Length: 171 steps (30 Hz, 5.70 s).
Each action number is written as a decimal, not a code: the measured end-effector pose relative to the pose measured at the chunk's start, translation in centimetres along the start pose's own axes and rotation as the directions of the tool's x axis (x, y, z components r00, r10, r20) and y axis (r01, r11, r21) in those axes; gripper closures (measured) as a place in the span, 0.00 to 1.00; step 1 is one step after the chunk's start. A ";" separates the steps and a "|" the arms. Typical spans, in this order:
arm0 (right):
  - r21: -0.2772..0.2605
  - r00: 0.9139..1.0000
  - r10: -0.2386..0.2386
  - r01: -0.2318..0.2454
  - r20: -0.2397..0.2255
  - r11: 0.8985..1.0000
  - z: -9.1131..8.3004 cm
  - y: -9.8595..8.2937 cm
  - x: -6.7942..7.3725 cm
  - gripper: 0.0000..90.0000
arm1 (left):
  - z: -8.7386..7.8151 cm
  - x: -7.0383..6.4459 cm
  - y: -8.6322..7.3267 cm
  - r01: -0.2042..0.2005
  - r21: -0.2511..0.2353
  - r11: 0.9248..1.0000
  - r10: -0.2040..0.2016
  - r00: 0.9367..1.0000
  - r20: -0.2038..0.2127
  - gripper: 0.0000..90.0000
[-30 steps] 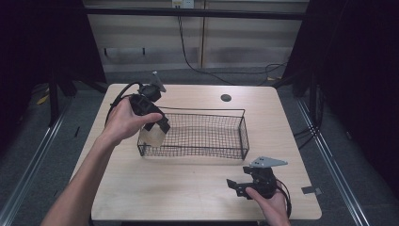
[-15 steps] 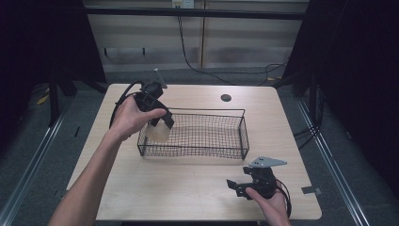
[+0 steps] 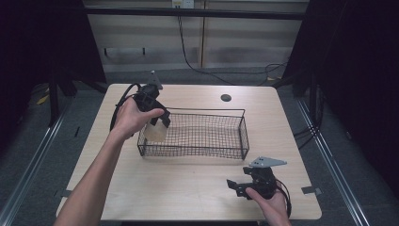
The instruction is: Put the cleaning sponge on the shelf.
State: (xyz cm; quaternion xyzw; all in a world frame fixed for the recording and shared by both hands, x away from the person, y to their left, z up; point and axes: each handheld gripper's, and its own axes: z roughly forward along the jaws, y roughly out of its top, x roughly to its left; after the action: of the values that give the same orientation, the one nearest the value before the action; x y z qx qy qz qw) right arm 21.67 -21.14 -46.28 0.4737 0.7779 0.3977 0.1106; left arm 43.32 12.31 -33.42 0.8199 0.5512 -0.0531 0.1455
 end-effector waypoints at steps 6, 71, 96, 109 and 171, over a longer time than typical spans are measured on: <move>0.001 1.000 0.000 0.000 -0.002 1.000 0.0 0.0 0.1 0.18 | 0.8 1.4 0.5 0.055 -0.005 0.998 -0.055 0.998 -0.023 0.31; 0.018 1.000 0.000 0.001 -0.023 1.000 0.2 -0.1 0.4 0.18 | 9.3 2.4 1.0 0.133 0.144 0.981 -0.109 0.981 -0.161 0.31; 0.018 1.000 0.000 0.000 -0.022 1.000 0.1 -0.1 0.4 0.18 | 10.3 2.6 1.0 0.145 0.144 0.979 -0.121 0.979 -0.166 0.30; 0.016 1.000 -0.002 0.003 -0.027 1.000 0.1 -0.1 0.4 0.18 | 10.2 2.7 1.0 0.153 0.158 0.975 -0.131 0.981 -0.142 0.29; 0.016 1.000 0.004 -0.004 -0.021 1.000 0.2 0.0 0.2 0.18 | 1.4 4.6 -4.5 -0.119 -0.185 0.975 0.145 0.981 0.129 0.22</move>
State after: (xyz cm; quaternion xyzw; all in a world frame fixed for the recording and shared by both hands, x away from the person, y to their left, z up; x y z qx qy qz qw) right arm 21.67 -20.84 -46.38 0.4720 0.7812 0.3966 0.0980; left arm 41.07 17.51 -36.70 0.8328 0.4862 -0.0523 0.2595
